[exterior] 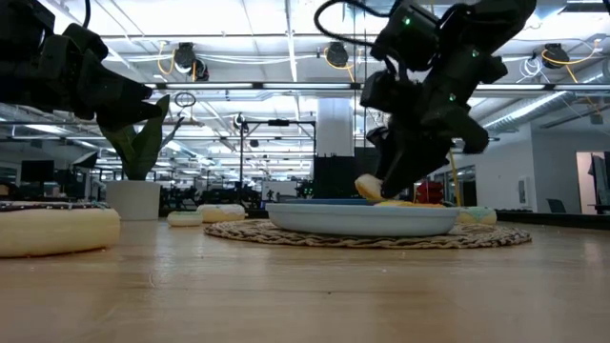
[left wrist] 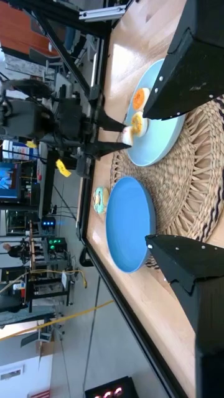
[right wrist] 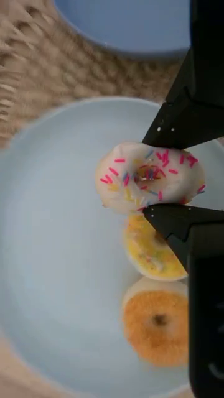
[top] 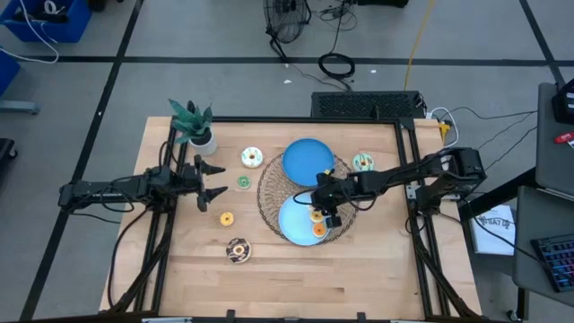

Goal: Pick & Place donuts
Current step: Put the small white donut on the light blue plate

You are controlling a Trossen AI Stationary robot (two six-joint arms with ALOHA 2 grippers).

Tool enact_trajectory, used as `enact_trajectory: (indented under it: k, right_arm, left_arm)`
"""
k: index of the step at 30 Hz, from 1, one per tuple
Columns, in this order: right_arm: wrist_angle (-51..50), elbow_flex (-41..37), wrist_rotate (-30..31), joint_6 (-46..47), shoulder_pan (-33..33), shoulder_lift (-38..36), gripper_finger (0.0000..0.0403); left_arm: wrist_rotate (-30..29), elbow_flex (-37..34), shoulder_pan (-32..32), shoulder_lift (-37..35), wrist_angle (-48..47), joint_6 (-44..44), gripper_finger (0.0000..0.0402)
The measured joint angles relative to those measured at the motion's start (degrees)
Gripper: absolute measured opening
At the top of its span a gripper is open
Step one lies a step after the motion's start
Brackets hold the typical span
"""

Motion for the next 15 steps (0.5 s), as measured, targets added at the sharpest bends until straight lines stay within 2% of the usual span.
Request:
enact_trajectory:
  k: [7,15]
  right_arm:
    - [3.6,0.0,0.2,-1.9,0.0,3.7,0.0128]
    - [2.9,0.0,0.1,-1.5,0.0,1.1,0.0128]
  left_arm:
    - [0.0,0.0,0.0,0.0,0.0,0.0,0.0310]
    - [0.0,0.0,0.0,0.0,0.0,0.0,0.0310]
